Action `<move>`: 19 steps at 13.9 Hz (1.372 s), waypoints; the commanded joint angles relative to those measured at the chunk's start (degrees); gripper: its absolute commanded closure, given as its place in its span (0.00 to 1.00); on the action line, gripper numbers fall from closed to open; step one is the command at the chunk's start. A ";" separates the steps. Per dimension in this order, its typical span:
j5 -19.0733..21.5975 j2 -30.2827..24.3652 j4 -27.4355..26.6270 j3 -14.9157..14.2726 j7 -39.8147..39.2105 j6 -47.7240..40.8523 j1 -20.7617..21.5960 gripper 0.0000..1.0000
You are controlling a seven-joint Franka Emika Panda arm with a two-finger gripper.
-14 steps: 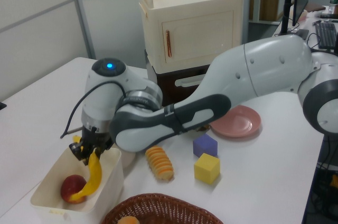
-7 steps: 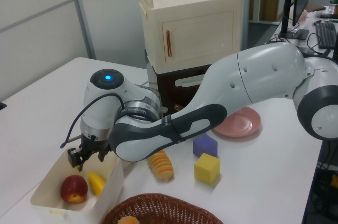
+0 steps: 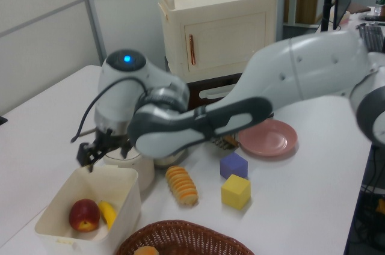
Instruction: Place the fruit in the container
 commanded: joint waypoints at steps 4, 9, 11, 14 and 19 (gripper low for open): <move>5.90 -19.68 -13.36 -0.62 -20.18 -19.38 -4.48 0.00; 9.43 -32.27 -23.13 -0.71 -27.94 -27.12 -10.28 0.00; 9.43 -33.59 -24.18 -0.71 -29.16 -30.38 -11.87 0.00; 9.69 -35.96 -26.12 -1.94 -32.68 -33.11 -15.81 0.00; 13.21 -35.88 -25.77 -1.59 -37.97 -34.17 -21.72 0.00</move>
